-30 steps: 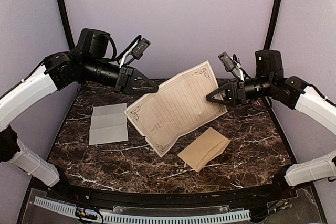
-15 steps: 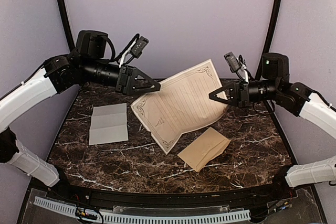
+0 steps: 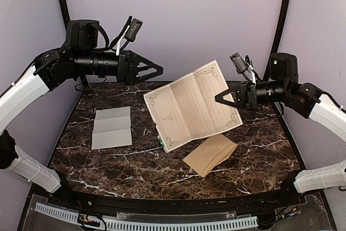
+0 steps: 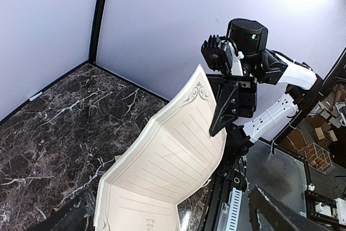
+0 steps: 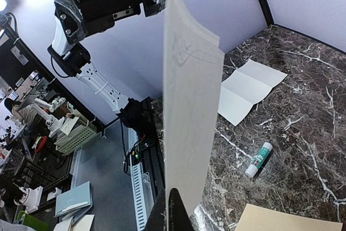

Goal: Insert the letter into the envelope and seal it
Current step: Fold the letter.

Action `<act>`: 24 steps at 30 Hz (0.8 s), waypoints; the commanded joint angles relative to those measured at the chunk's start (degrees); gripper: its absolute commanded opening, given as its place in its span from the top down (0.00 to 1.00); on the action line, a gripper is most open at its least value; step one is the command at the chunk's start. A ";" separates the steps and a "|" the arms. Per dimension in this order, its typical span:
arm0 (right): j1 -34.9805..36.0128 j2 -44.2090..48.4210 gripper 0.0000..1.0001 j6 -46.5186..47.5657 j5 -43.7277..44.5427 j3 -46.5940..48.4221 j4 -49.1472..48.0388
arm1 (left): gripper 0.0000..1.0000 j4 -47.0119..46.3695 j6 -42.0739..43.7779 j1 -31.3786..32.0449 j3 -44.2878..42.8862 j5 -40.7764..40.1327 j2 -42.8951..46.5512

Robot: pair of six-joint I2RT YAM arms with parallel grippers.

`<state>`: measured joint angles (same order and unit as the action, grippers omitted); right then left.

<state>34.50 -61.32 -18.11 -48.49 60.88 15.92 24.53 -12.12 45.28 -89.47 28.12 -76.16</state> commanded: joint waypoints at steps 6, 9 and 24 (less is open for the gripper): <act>3.01 -0.23 1.00 2.73 -2.77 3.37 5.66 | 0.02 6.43 6.88 0.92 -5.84 4.43 -9.19; 3.58 -0.21 1.00 2.81 -3.28 3.53 6.51 | 0.02 6.94 7.62 0.95 -6.45 4.86 -10.55; 3.99 -2.19 1.00 4.46 -6.88 5.99 9.71 | 0.16 7.54 8.20 1.27 -6.52 19.11 -13.45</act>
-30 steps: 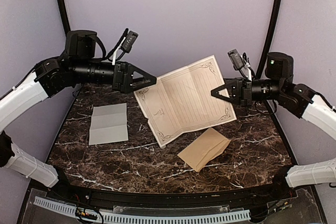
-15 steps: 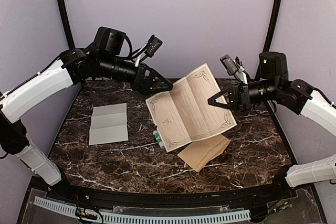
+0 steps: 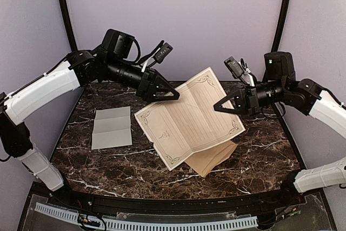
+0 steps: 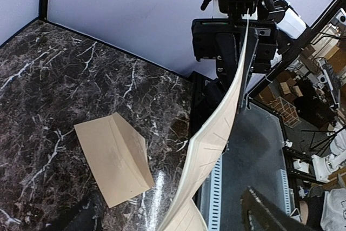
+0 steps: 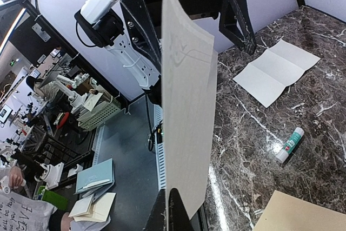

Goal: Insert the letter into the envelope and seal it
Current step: Fold the letter.

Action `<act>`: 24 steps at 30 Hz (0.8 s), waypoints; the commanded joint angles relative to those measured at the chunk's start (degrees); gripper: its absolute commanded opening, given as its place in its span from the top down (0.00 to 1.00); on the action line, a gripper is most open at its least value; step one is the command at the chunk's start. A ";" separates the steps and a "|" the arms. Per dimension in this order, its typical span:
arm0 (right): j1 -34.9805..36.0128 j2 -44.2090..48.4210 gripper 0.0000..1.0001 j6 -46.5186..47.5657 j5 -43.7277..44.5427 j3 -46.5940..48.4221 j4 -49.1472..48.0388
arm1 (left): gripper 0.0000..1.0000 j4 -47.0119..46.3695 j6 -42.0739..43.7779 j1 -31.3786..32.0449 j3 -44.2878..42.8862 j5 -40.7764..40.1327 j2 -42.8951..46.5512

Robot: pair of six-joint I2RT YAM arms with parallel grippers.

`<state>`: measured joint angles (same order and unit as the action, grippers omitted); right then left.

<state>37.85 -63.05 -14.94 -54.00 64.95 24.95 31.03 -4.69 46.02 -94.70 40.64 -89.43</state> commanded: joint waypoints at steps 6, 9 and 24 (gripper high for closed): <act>1.08 -1.11 1.00 1.32 -0.57 2.17 1.42 | 0.57 1.76 1.40 0.65 -1.41 8.83 -0.55; 1.18 -1.02 1.00 1.40 0.37 2.12 1.49 | 0.66 1.74 1.13 0.65 -1.33 9.91 -1.02; 1.27 -0.73 0.91 0.87 1.84 2.35 0.96 | 1.00 -0.05 -0.09 0.74 2.35 10.07 -0.38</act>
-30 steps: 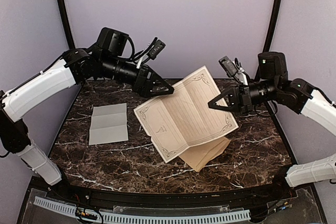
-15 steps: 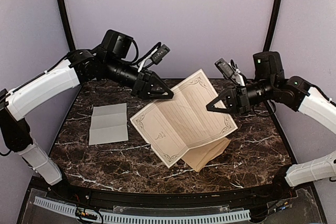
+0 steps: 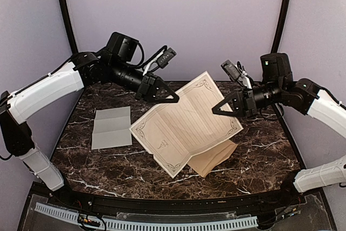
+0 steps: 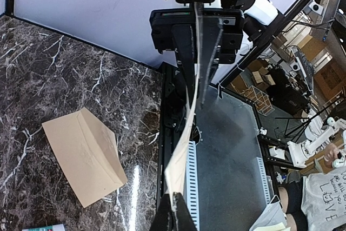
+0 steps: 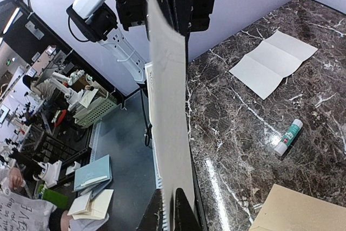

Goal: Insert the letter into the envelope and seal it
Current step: Fold the letter.

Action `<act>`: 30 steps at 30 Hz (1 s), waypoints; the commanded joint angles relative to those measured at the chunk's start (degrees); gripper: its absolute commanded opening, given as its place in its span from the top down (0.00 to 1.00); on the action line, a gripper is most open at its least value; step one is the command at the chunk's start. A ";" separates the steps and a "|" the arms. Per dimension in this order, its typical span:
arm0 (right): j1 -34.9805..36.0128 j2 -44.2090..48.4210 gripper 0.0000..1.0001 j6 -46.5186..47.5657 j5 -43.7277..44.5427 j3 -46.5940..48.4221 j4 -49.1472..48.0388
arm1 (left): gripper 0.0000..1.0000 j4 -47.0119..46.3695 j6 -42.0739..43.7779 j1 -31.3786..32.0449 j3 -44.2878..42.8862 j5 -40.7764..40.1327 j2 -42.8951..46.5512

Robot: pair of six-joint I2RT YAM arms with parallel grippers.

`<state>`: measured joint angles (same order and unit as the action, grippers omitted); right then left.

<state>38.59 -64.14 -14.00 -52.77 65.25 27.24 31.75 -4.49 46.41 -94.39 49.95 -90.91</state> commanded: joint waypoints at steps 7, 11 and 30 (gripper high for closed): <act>0.03 6.83 0.29 -5.86 18.32 1.95 -9.48 | 1.00 -7.30 -3.50 0.34 8.18 -0.38 5.97; -1.21 8.39 0.19 -8.87 27.65 1.37 -12.08 | 1.00 -8.42 -4.53 0.34 9.98 0.01 7.41; -3.87 18.48 0.01 -19.68 14.76 -19.42 -36.85 | 1.00 -35.27 -18.80 0.34 20.75 -5.82 16.89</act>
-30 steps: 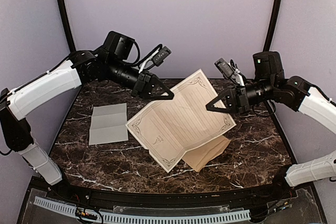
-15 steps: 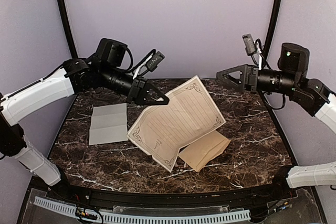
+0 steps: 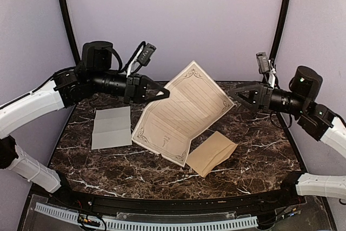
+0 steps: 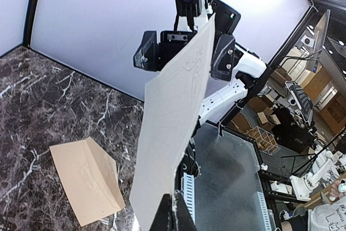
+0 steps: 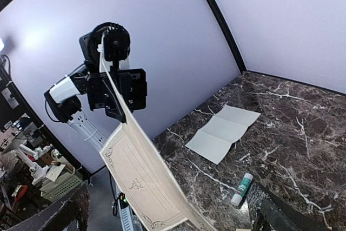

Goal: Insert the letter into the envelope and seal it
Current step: Fold the letter.

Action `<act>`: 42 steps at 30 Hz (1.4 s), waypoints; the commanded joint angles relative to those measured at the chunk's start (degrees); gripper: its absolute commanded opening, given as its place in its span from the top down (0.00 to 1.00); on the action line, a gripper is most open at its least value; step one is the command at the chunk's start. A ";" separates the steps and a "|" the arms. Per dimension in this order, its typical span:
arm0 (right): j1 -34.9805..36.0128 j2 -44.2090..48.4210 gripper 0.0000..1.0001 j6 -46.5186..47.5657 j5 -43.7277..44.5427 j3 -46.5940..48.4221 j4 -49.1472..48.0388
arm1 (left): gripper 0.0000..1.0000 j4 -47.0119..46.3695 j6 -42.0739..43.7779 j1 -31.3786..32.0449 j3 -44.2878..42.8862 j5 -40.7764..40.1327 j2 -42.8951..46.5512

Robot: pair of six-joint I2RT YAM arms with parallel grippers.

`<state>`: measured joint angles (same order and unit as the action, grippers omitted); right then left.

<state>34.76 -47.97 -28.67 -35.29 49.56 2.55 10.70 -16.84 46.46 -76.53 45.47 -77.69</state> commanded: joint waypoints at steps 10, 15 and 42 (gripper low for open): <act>0.95 0.78 0.01 -9.92 -6.68 -7.52 -21.81 | 1.00 -28.81 -14.78 0.30 5.60 -0.79 6.27; 2.75 -0.95 0.03 -10.76 -6.98 -6.90 -25.42 | 1.00 -32.11 -16.96 0.30 5.58 0.77 5.45; 7.68 -6.67 0.77 -11.83 -4.07 -3.50 -33.39 | 1.00 -35.50 -20.47 0.30 8.15 1.35 3.77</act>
<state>41.82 -55.22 -41.06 -41.06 45.12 -29.50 -22.31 -36.93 46.52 -69.06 46.28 -74.24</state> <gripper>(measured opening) 0.297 0.004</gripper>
